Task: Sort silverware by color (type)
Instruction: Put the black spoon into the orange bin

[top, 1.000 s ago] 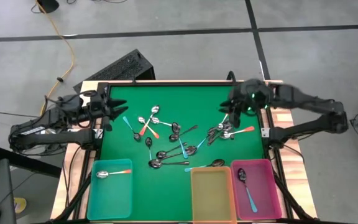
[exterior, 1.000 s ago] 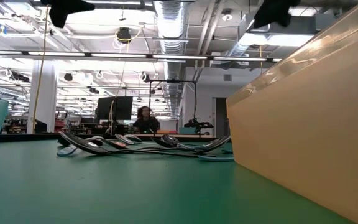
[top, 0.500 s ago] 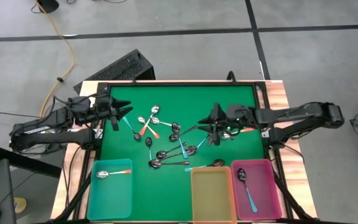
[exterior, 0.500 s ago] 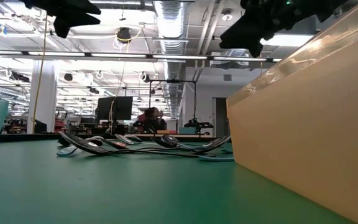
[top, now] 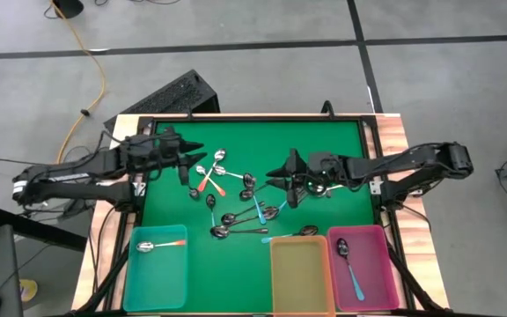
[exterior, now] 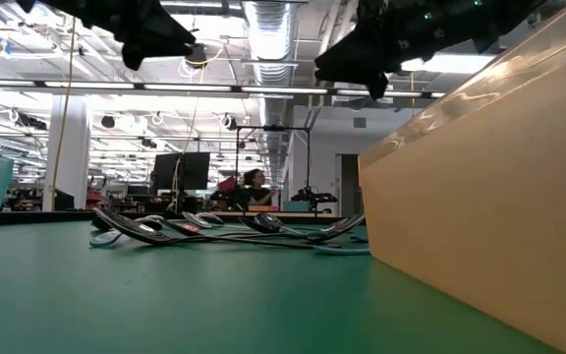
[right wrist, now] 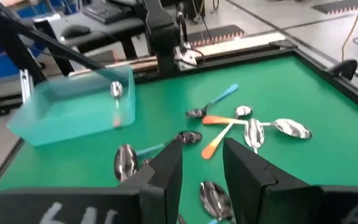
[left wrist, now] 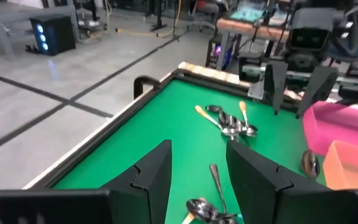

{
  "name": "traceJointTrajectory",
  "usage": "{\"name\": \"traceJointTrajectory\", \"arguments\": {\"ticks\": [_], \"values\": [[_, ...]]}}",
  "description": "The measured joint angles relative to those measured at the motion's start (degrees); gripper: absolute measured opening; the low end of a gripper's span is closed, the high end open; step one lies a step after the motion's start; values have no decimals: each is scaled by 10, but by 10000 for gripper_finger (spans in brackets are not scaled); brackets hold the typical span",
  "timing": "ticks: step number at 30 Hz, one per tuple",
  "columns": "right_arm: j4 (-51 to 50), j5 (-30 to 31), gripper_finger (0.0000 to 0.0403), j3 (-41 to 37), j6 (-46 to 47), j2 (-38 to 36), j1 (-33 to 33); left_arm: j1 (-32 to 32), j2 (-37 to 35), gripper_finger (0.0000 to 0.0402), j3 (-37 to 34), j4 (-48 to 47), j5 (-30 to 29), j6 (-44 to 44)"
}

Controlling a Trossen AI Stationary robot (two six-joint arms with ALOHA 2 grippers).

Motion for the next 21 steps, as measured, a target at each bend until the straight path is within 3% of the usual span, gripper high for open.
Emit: {"name": "traceJointTrajectory", "arguments": {"ticks": [10, 21], "values": [[-2, 0, 127, -1, 0, 0, 0, 0, 60, 138, 0, 21, 1, 11], [-2, 0, 127, -1, 0, 1, 0, 0, 71, 140, 0, 18, -17, 1]]}}
